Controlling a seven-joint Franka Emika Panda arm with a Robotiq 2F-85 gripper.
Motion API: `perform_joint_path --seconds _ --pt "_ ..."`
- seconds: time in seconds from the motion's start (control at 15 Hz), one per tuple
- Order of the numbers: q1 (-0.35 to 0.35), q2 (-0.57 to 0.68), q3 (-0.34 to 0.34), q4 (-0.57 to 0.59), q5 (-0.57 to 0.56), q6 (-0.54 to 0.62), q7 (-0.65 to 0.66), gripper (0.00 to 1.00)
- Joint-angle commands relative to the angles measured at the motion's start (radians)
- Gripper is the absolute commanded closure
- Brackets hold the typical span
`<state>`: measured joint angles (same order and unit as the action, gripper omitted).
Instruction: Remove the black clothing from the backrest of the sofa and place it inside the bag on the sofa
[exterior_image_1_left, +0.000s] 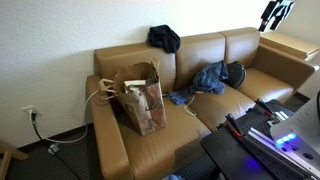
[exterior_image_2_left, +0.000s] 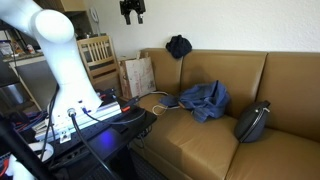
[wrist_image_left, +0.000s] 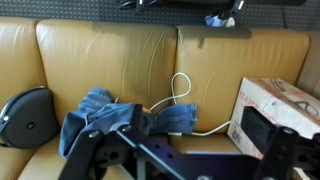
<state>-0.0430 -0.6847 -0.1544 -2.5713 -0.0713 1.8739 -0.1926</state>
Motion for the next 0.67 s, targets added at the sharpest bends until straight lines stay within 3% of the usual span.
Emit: perform_joint_path --seconds 0.0,0.2,0.6 --pt "0.053 0.173 0.028 -0.008 0.057 -0.011 -0.012 0.00" --pt "0.082 0.282 0.052 0.030 0.110 0.043 -0.008 0.00" --pt "0.088 0.362 0.073 0.116 0.189 0.208 0.011 0.00"
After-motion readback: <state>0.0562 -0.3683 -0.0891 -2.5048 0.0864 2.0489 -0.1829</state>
